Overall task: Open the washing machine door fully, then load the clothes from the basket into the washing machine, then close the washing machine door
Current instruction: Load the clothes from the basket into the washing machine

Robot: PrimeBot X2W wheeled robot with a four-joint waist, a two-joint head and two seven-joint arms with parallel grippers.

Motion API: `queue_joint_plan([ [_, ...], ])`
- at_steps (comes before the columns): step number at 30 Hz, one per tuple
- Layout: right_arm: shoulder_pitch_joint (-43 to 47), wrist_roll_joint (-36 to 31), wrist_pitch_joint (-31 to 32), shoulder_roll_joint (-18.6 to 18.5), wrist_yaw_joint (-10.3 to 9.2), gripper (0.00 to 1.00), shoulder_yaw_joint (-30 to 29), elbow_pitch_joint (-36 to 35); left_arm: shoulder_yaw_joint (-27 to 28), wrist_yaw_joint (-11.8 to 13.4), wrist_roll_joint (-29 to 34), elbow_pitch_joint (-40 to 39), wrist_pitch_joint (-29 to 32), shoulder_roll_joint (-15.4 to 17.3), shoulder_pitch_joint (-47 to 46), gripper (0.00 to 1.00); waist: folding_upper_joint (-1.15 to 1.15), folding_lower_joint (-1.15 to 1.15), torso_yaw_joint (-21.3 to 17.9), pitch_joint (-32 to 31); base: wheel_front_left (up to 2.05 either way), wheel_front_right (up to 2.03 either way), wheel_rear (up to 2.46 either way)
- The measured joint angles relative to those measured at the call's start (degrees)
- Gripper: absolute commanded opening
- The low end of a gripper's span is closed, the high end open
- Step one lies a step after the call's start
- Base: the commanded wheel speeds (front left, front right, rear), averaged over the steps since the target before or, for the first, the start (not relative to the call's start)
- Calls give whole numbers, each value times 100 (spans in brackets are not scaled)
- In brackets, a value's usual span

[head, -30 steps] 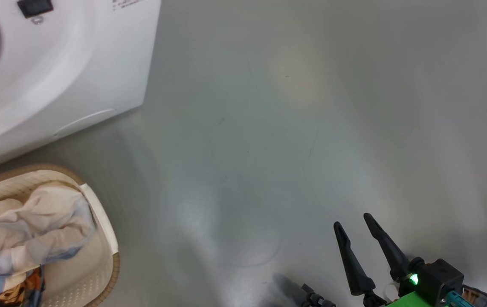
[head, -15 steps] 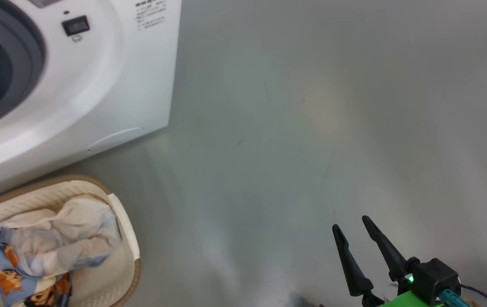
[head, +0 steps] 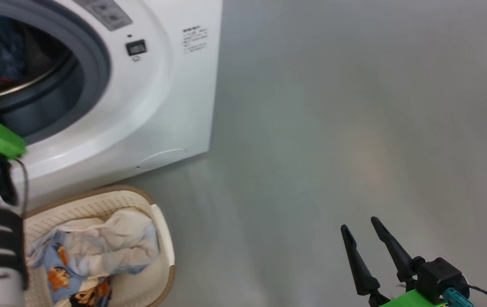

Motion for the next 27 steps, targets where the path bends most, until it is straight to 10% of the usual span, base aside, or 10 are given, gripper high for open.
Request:
queue_joint_plan([
  [10, 7, -145, 0, -11, 0, 100, -232, 98, -488, -449, 14, -1311, 0, -731, 1673, 100, 0, 0, 580, -573, 0, 0, 0],
  [27, 418, -423, 0, -12, 0, 100, -922, 170, -1018, -314, -236, -3506, 1, -878, 4802, 100, 0, 0, 1535, -1571, 0, 0, 0],
])
